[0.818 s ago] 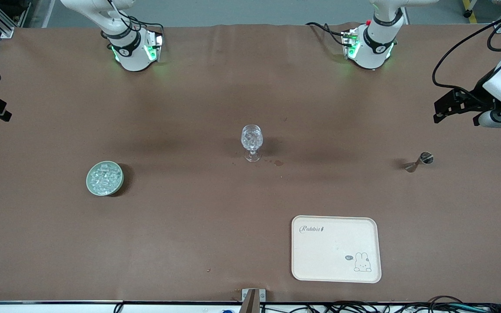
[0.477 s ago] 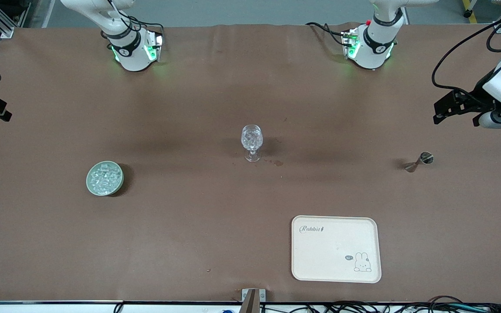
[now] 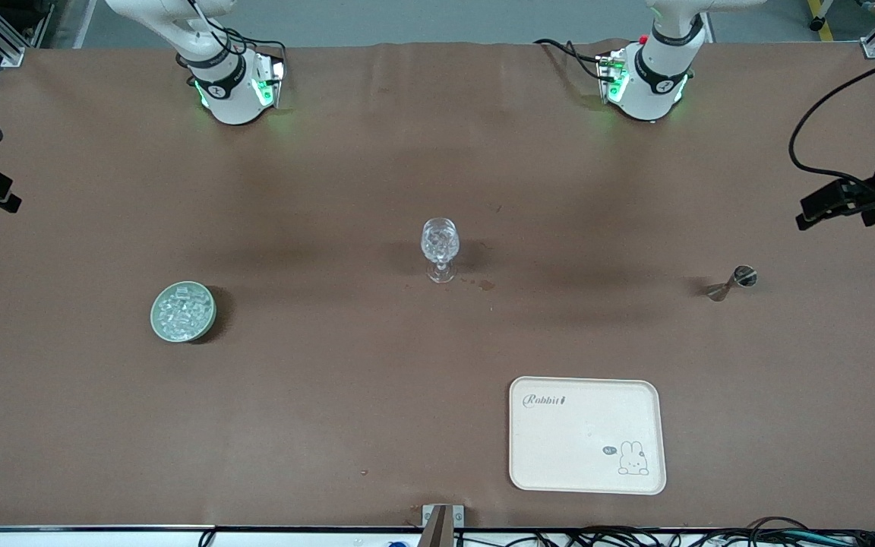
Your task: Pour wine and add ice with both arms
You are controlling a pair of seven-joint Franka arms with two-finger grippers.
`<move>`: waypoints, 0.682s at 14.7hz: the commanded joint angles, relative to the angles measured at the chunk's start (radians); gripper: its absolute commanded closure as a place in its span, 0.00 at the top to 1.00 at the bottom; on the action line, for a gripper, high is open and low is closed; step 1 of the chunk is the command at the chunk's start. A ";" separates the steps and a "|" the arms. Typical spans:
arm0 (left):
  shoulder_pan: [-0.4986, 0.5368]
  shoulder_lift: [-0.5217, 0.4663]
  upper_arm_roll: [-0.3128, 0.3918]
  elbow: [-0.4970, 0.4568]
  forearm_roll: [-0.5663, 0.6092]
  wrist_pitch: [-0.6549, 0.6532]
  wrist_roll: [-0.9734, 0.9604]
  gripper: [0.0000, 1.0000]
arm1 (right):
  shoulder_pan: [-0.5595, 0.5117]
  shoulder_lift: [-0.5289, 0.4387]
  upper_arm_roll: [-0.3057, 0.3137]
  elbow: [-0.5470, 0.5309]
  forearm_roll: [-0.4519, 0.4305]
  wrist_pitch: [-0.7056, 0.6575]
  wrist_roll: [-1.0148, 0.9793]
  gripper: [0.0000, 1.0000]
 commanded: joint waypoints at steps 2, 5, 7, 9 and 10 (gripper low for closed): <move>-0.006 0.084 0.106 0.035 -0.052 -0.026 -0.076 1.00 | 0.018 0.033 0.004 -0.041 0.002 0.052 -0.008 1.00; -0.006 0.159 0.172 0.043 -0.060 -0.028 -0.222 1.00 | 0.031 0.034 0.004 -0.170 0.002 0.196 -0.008 1.00; -0.006 0.212 0.236 0.039 -0.112 -0.031 -0.277 1.00 | 0.040 0.038 0.006 -0.262 0.002 0.282 -0.008 1.00; -0.006 0.276 0.319 0.038 -0.246 -0.031 -0.308 1.00 | 0.049 0.038 0.006 -0.354 0.004 0.371 -0.008 1.00; -0.003 0.308 0.365 0.032 -0.334 -0.031 -0.342 1.00 | 0.054 0.039 0.006 -0.394 0.004 0.417 -0.008 1.00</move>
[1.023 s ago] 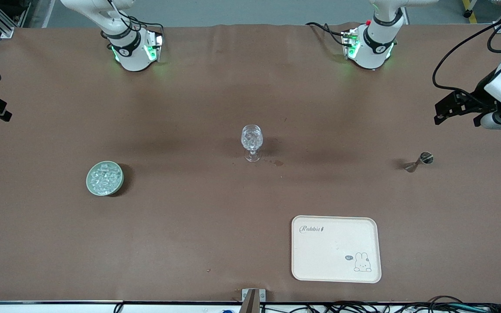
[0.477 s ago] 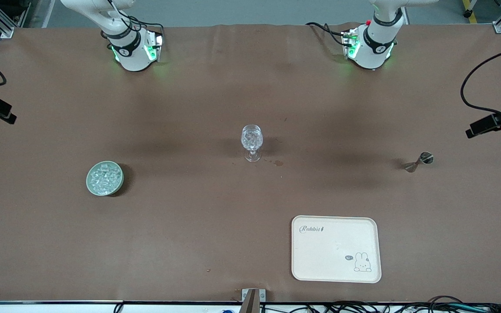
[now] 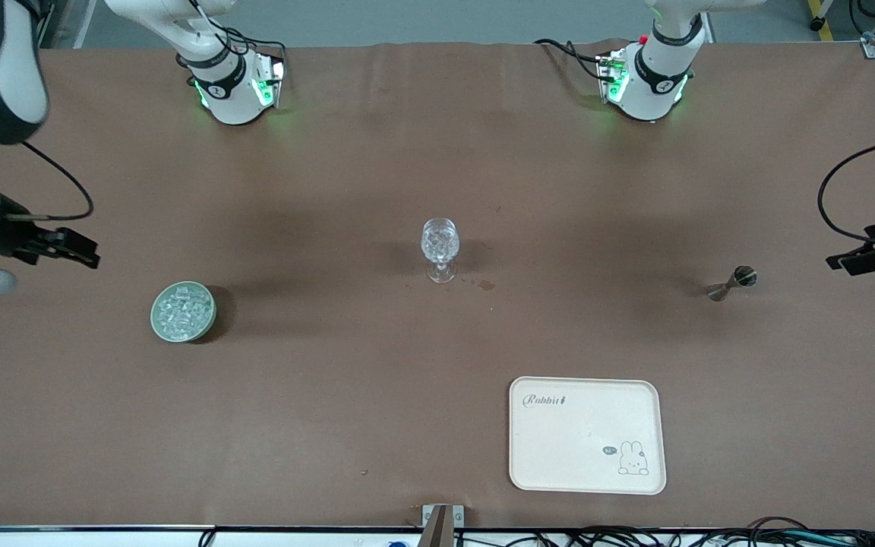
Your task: Pour wine and add ice with both arms
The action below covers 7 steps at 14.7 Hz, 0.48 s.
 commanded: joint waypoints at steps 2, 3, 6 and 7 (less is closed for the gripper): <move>-0.002 0.138 0.135 0.023 -0.237 -0.025 -0.065 1.00 | 0.013 -0.003 -0.003 -0.167 0.002 0.167 -0.008 1.00; -0.002 0.177 0.154 0.023 -0.278 -0.025 -0.072 1.00 | 0.013 0.014 -0.003 -0.200 0.002 0.221 -0.008 1.00; 0.007 0.249 0.201 -0.036 -0.433 -0.030 -0.077 1.00 | 0.015 0.062 -0.003 -0.289 0.002 0.374 -0.010 1.00; 0.007 0.282 0.215 -0.050 -0.479 -0.033 -0.079 1.00 | 0.015 0.083 -0.003 -0.310 0.002 0.425 -0.010 1.00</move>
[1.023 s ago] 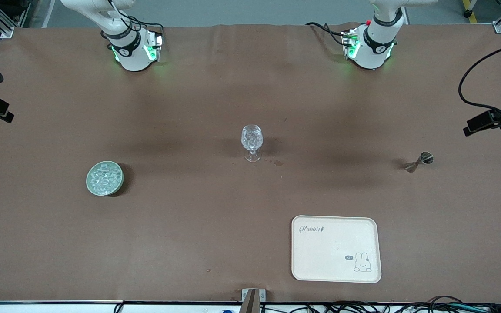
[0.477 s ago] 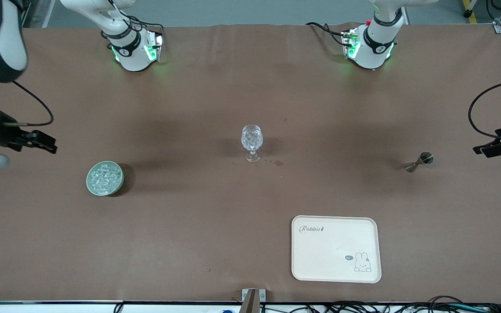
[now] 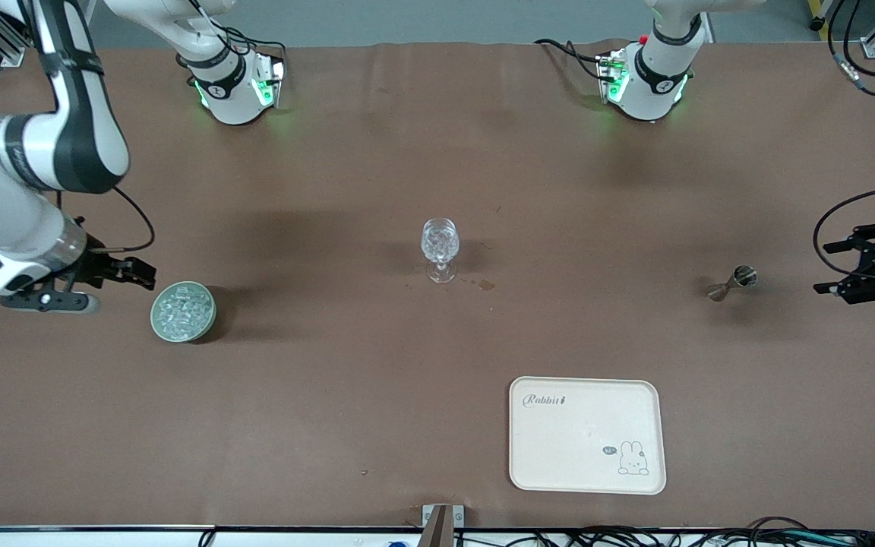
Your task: Pour wine and add ice with both arms
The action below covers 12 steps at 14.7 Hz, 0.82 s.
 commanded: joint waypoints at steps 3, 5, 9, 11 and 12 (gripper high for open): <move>0.016 0.116 0.040 -0.038 -0.168 -0.034 -0.010 1.00 | 0.003 0.068 -0.003 -0.100 0.002 0.203 -0.010 1.00; 0.036 0.166 0.042 -0.038 -0.242 -0.049 -0.010 1.00 | 0.000 0.113 -0.003 -0.105 0.002 0.275 -0.008 1.00; 0.039 0.217 0.040 -0.086 -0.369 -0.057 -0.010 1.00 | -0.001 0.166 -0.003 -0.123 0.002 0.371 -0.008 0.87; 0.036 0.229 0.040 -0.118 -0.422 -0.057 -0.008 1.00 | -0.003 0.195 -0.003 -0.123 0.002 0.423 -0.008 0.83; 0.030 0.233 0.036 -0.124 -0.425 -0.057 -0.008 1.00 | -0.008 0.212 -0.003 -0.123 0.002 0.441 -0.008 0.80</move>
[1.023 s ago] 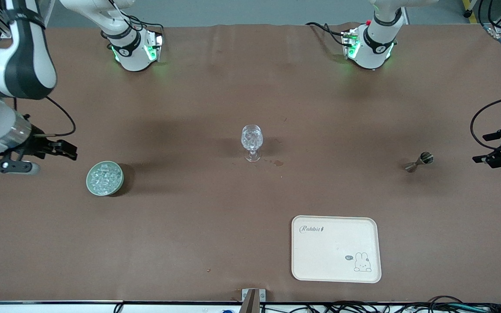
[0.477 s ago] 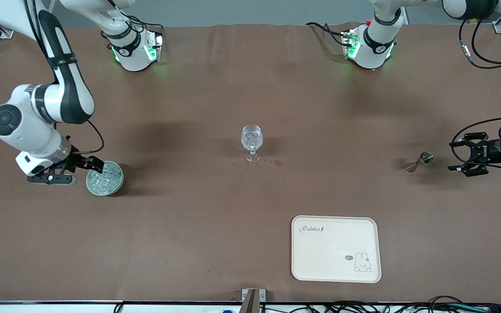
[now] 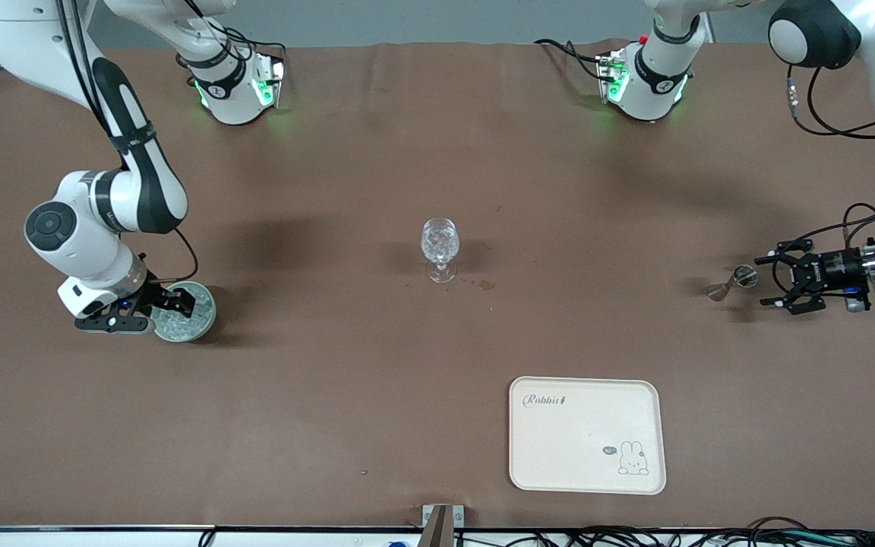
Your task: Pour wine and add ice with both arms
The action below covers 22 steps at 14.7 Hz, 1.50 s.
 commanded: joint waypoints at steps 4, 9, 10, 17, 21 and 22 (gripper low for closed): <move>-0.008 0.011 0.002 -0.059 -0.130 -0.040 0.017 1.00 | -0.009 0.042 0.000 -0.014 0.002 0.059 -0.008 0.74; -0.005 0.028 0.002 -0.099 -0.188 -0.044 0.038 0.92 | -0.012 0.062 0.000 -0.014 0.002 0.066 -0.008 0.60; -0.005 0.029 0.002 -0.107 -0.204 -0.044 0.041 0.90 | -0.016 0.071 0.000 -0.014 0.002 0.066 -0.008 0.60; 0.001 0.032 0.002 -0.141 -0.244 -0.044 0.078 0.71 | -0.021 0.083 0.001 -0.027 0.002 0.067 -0.005 0.60; 0.003 0.032 0.002 -0.148 -0.265 -0.044 0.069 0.56 | -0.015 0.086 0.003 -0.029 0.005 0.066 0.003 0.49; 0.003 0.032 0.002 -0.148 -0.273 -0.044 0.066 0.46 | -0.012 0.086 0.003 -0.029 0.005 0.061 0.006 0.45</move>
